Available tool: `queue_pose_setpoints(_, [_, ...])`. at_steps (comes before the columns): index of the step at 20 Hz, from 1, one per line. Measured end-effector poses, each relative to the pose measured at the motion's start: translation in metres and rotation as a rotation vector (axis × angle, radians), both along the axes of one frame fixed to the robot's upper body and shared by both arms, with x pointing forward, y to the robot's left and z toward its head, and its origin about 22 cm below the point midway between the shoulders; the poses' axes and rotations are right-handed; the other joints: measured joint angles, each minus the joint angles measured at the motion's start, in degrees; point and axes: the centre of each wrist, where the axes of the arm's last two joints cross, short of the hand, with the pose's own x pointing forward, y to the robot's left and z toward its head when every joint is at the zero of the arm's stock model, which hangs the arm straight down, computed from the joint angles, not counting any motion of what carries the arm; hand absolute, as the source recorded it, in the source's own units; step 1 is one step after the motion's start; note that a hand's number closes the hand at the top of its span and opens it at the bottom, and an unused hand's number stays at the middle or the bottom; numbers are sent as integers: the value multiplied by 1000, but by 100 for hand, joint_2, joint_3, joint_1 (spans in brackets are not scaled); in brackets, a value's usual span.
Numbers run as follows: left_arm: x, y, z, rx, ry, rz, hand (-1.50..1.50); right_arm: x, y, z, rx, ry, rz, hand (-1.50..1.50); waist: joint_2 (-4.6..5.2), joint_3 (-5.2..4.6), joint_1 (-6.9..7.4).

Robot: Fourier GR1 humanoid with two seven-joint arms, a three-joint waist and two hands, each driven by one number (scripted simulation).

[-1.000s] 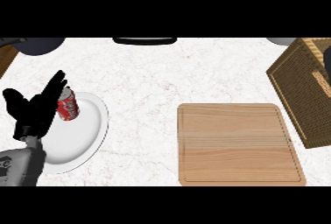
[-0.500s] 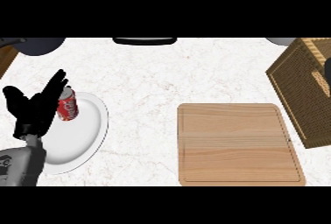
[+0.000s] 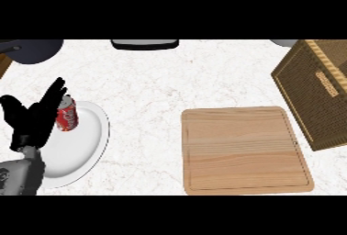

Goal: Pick the cupcake from the cutting board and place it in the basket

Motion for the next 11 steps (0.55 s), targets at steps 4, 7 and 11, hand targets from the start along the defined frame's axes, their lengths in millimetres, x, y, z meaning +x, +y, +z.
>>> queue_pose_setpoints(4, [-7, 10, -4, -4, 11, 34, 0, -19, 10, -9, 38, -99, -7, -150, -81, -2, -169])
queue_pose_setpoints(7, [-13, 13, -7, 3, 18, 46, 0, -35, 25, -20, 90, -132, 15, -150, -133, -4, -266])
queue_pose_setpoints(11, [-17, 20, -7, 4, 20, 67, 0, -64, 46, -39, 147, -151, 55, -150, -152, -7, -354])
